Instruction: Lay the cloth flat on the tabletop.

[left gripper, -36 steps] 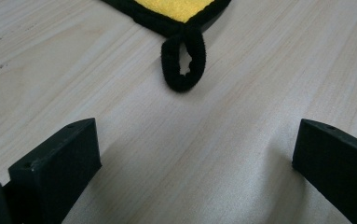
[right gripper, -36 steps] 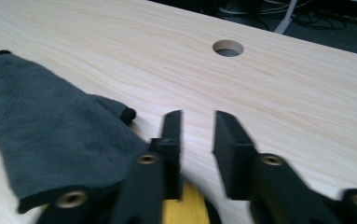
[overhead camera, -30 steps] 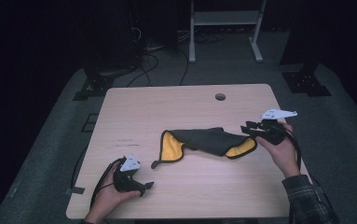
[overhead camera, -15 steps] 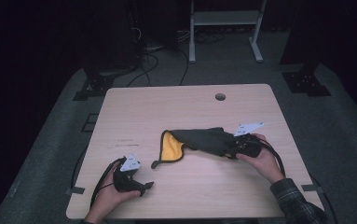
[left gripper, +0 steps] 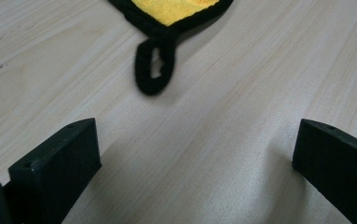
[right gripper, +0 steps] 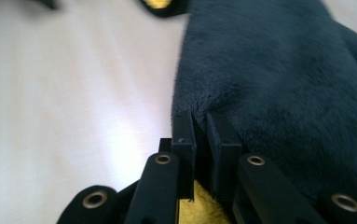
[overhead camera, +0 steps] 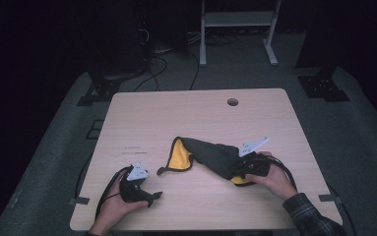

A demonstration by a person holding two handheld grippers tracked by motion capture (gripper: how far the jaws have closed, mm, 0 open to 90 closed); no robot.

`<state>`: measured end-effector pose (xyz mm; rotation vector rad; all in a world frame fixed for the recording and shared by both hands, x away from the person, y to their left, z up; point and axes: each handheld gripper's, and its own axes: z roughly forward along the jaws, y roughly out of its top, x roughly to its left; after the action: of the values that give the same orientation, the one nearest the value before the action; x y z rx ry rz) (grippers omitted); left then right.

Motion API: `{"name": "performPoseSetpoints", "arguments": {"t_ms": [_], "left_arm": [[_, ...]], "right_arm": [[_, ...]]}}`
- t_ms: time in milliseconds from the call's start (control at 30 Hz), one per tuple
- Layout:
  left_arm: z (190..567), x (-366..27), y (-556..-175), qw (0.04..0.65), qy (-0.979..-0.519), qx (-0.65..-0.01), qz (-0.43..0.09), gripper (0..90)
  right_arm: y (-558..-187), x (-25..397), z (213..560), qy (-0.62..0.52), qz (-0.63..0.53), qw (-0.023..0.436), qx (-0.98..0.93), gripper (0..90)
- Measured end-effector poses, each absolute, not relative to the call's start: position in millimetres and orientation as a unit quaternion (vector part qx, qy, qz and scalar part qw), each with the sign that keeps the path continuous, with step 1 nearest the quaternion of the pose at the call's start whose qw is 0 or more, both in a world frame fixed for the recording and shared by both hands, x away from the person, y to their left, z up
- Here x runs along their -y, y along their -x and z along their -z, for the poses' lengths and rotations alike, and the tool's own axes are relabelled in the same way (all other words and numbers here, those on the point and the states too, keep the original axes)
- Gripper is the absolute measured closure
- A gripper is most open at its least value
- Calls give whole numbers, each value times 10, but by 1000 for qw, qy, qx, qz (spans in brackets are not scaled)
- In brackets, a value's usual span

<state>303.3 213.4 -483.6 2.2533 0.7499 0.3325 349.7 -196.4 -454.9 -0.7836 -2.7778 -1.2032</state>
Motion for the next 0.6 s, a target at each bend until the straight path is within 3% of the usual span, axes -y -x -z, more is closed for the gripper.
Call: {"name": "performPoseSetpoints", "arguments": {"t_ms": [300, 600], "left_arm": [[4836, -2135, -3033, 363, -876, -291, -129, 0], [4836, -2134, -3034, 363, -875, -292, -129, 0]], "right_arm": [[-3061, 1814, 4474, 192, 402, 73, 892, 812], [-2961, 1647, 4251, 168, 436, 14, 884, 652]]}}
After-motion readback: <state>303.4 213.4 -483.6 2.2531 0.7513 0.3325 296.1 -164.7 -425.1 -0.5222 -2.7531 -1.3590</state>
